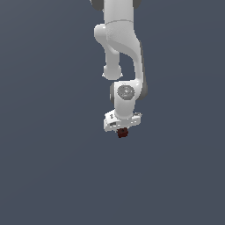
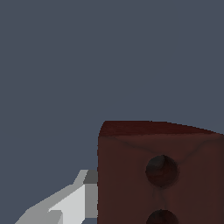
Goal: Pick up the object and move it to a goal position.
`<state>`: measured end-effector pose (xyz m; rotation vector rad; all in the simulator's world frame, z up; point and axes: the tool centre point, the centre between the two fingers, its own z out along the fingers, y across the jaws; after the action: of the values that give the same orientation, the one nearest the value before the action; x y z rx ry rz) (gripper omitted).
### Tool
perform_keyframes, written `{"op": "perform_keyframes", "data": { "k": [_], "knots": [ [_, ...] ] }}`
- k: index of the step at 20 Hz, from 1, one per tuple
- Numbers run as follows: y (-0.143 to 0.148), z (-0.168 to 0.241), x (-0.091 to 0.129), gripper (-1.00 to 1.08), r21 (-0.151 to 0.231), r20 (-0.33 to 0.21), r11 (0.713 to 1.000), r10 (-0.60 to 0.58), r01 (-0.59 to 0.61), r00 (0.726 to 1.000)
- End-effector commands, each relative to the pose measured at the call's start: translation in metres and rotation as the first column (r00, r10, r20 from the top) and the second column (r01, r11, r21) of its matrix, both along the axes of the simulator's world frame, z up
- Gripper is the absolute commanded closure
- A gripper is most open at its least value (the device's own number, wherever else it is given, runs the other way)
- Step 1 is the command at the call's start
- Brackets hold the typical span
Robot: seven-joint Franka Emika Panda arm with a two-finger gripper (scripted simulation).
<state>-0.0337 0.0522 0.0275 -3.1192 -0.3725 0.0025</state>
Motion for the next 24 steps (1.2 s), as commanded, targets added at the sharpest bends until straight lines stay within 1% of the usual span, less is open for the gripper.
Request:
{"op": "perform_keyframes", "data": {
  "k": [1, 6, 11, 15, 24],
  "knots": [
    [-0.002, 0.002, 0.0, 1.08, 0.0, 0.001, 1.0, 0.0, 0.0, 1.0],
    [-0.014, 0.014, -0.004, 1.08, 0.0, 0.001, 1.0, 0.0, 0.0, 1.0],
    [-0.038, 0.037, -0.011, 1.08, 0.0, 0.001, 1.0, 0.0, 0.0, 1.0],
    [-0.067, 0.065, -0.019, 1.08, 0.0, 0.001, 1.0, 0.0, 0.0, 1.0],
    [-0.142, 0.139, -0.039, 1.08, 0.002, 0.002, 1.0, 0.0, 0.0, 1.0]
  ]
}}
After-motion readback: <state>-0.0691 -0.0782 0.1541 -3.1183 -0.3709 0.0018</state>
